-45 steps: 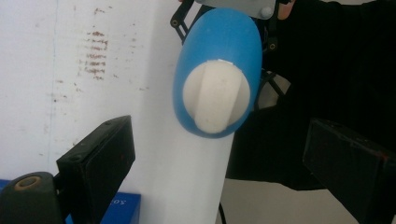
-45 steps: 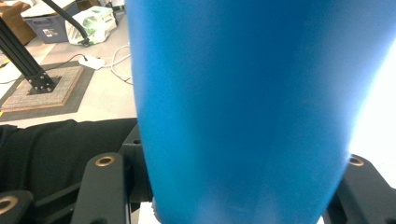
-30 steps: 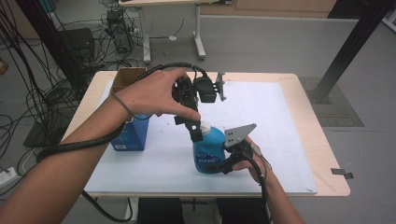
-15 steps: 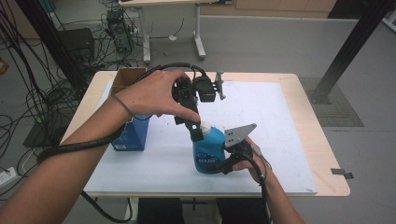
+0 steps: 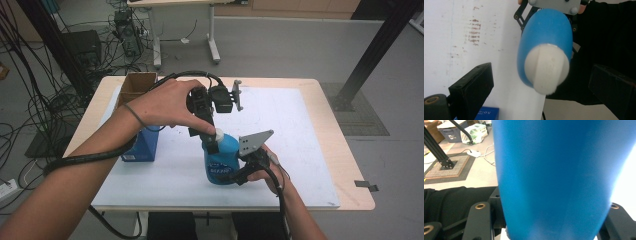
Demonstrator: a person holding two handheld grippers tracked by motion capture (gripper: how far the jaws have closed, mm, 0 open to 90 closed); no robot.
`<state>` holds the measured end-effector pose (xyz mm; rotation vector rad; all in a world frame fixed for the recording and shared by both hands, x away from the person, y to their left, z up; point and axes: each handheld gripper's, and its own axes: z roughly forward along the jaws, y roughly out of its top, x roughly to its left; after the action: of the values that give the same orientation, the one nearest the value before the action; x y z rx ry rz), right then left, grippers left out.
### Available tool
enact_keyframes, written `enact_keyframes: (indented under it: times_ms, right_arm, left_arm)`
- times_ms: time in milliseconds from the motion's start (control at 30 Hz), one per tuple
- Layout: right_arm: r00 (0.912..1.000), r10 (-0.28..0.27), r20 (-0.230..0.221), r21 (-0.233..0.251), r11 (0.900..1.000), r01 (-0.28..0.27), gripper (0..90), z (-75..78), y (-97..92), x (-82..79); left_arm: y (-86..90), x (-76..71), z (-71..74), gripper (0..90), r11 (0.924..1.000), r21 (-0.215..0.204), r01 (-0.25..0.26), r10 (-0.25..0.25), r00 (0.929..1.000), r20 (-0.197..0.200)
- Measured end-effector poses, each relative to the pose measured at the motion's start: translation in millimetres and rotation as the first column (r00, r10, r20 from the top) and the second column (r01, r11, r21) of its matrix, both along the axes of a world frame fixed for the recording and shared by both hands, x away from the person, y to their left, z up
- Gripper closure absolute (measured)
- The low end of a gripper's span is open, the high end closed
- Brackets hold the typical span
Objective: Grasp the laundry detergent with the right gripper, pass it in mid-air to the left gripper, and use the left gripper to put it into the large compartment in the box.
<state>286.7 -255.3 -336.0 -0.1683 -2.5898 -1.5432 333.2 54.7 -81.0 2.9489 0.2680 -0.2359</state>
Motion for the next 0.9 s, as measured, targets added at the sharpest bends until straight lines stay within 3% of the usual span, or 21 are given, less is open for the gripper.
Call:
enact_keyframes:
  times_ms: [900]
  right_arm:
    - [0.9977,0.045,0.051,0.014,0.9989,-0.045,40.6,32.6,12.4,9.1]
  left_arm:
    - [-10.2,-2.6,-5.1,7.5,0.9995,0.021,0.025,-0.025,0.9997,-0.008]
